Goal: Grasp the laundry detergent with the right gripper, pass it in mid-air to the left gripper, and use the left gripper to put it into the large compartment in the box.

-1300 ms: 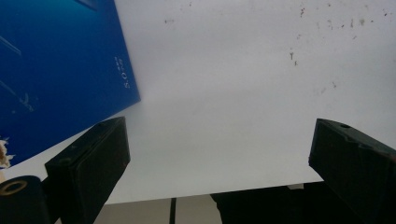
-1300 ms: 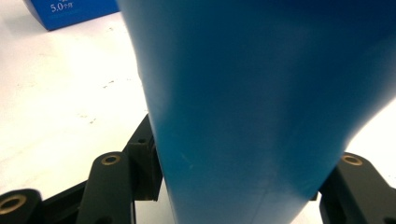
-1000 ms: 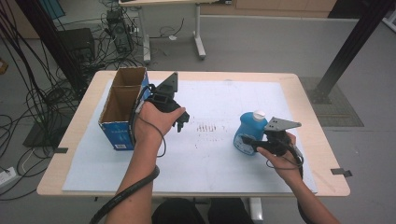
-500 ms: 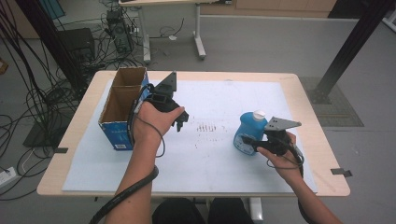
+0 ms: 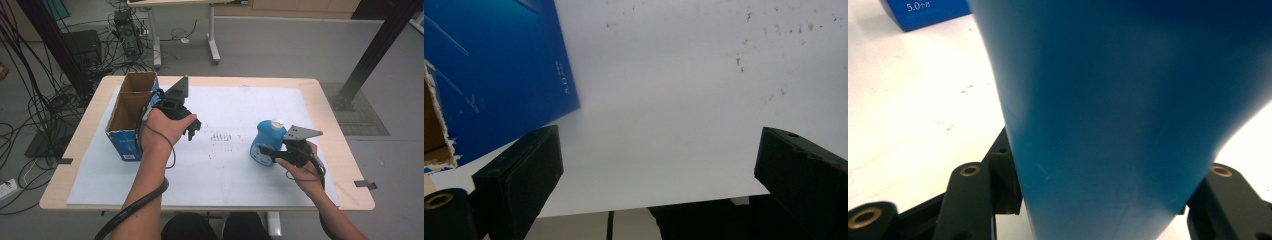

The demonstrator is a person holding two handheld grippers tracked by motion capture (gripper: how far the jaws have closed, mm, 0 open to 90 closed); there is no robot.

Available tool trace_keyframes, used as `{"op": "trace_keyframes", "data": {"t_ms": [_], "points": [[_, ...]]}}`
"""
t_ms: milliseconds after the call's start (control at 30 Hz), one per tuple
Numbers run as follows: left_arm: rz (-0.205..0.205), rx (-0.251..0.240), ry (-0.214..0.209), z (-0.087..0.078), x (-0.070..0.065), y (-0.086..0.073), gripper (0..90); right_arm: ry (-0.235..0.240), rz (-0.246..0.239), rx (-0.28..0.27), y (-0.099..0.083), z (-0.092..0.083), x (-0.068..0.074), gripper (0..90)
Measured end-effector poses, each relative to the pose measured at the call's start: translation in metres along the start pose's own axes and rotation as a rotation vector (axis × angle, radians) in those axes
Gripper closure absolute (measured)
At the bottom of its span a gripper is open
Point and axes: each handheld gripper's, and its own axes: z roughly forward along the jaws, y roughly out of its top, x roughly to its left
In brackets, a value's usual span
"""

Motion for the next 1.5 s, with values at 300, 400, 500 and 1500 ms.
{"op": "trace_keyframes", "data": {"t_ms": [300, 400, 500, 1500], "points": [[0.0, -0.003, 0.001, 0.0, -0.001, 0.001, 5.7, 0.005, 0.001, 0.0, 0.0, 0.0, -0.001, 43.5], [0.007, -0.001, 0.004, 0.0, -0.002, 0.003, 5.8, 0.006, 0.001, 0.002, 0.0, 0.0, -0.001, 43.5], [0.006, -0.003, 0.003, -0.001, -0.003, 0.003, 5.7, 0.007, 0.0, 0.002, 0.0, 0.0, -0.001, 43.5], [0.058, -0.008, -0.003, -0.011, -0.007, -0.001, 5.8, 0.017, 0.0, 0.025, 0.004, 0.0, -0.002, 43.5]]}}
